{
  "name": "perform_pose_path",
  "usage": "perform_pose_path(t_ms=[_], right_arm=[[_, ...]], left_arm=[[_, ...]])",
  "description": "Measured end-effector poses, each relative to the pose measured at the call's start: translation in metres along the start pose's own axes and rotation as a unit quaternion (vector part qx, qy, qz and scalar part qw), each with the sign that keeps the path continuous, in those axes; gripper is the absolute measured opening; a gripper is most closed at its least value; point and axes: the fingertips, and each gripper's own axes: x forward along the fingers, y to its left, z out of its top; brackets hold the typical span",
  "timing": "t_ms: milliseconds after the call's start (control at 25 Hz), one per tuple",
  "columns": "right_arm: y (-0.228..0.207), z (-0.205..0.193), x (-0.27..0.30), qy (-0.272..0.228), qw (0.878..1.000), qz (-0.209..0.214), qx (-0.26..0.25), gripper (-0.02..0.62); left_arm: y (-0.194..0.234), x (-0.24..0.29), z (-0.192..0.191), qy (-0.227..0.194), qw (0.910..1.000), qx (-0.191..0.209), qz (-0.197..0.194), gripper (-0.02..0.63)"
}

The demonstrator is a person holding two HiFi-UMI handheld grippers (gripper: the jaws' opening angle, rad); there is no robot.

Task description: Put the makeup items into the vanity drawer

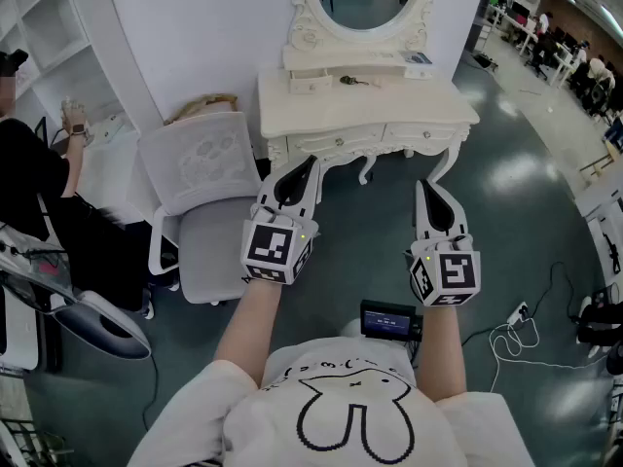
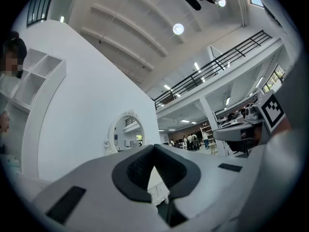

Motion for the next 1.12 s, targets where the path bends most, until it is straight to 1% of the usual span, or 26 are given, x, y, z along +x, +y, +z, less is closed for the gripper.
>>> perform_pose_path(t_ms=[320,560,760,920,1120], right_arm=[[0.0,-0.003,0.01,0.005,1.0,0.0,-0.002,0.021],[-0.016,-0.009,0.027,0.005,1.0,0.005,-0.001,0.02],[-0.039,-0.025,0.053,0.008,1.0,0.025,0.002,0.021],[-0.065,-0.04,0.083,0.009,0.999,0.038,0.008,0.02],[-0.099,-0.053,0.126,0.011,0.998,0.064,0.009,0.021]], left_arm=[[0.007,0.007,-0.002,-0.001,1.0,-0.005,-0.002,0.005],[0.008,0.031,-0.009,0.001,1.0,-0.008,-0.002,0.005],[0.012,0.066,-0.02,0.006,0.9999,-0.009,0.013,0.005],[0.013,0.104,-0.034,0.015,0.9998,-0.001,0.013,0.005],[0.022,0.155,-0.042,0.021,0.9991,-0.003,0.036,0.005]])
